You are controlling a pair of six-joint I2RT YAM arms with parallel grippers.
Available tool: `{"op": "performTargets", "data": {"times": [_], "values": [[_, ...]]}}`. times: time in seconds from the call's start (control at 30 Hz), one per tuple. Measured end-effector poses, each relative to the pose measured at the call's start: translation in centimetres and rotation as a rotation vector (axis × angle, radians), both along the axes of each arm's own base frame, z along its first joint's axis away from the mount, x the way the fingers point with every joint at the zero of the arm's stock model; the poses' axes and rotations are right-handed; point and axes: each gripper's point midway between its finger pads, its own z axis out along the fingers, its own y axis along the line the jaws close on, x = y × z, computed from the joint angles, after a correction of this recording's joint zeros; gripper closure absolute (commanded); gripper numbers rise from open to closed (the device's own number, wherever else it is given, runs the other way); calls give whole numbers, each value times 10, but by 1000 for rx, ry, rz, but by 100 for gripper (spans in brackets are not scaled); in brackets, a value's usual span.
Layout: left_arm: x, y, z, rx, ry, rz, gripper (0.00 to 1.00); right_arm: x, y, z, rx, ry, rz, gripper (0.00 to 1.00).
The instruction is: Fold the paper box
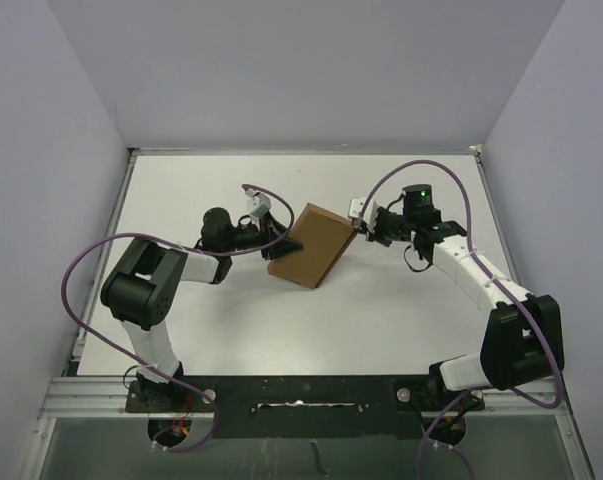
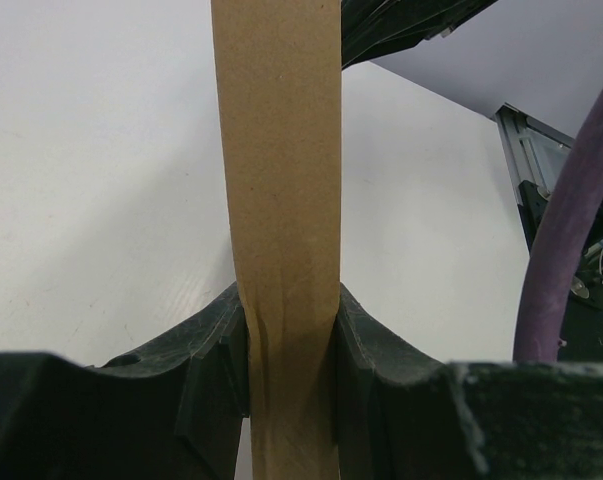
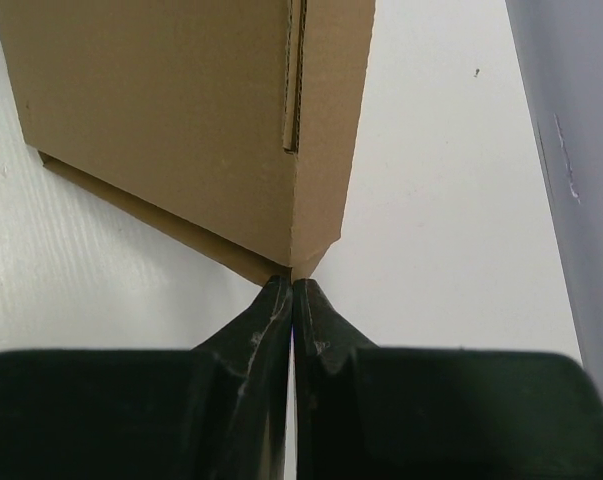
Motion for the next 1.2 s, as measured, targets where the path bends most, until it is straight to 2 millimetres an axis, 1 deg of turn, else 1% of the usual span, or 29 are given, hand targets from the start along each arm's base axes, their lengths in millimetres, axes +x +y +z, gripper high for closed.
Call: {"op": "performTargets", "data": {"times": [0.1,0.17,0.2,0.33,0.43,0.5,0.57,0.6,0.63,0.67,0.77,0.87,0.97,1.03,1.2], "values": [[1,0,-1,3,3,1,80,-1,3,3,7,12,-1,96],[1,1,-1,4,3,1,80,-2,5,5,13,22,-5,94],[1,1,-1,5,2,1,80,-2,5,5,16,27,-7,91],[1,1,-1,7,-2,-3,80,-5,5,5,26,56,-15,73],[1,0,-1,9,-2,-6,80,-12,3,3,42,98,-3,63],[1,0,-1,9,-2,-5,80,-18,0,5,60,132,8,60],[1,0,-1,9,-2,-5,80,-25,-2,8,80,159,23,60],[1,0,-1,9,-2,-5,80,-26,-6,10,89,168,20,62],[1,0,-1,9,-2,-5,80,-28,-9,14,103,173,20,66],[1,0,-1,9,-2,-5,80,-29,-12,18,117,174,18,74],[1,0,-1,9,-2,-5,80,-27,-21,25,159,193,-24,99],[1,0,-1,9,-2,-5,80,-18,-32,27,223,239,-118,100],[1,0,-1,9,-2,-5,80,-6,-38,20,280,319,-221,100],[1,0,-1,9,-1,-3,80,2,-41,6,312,400,-295,100],[2,0,-1,10,0,-2,80,6,-36,-41,337,657,-440,100]]}}
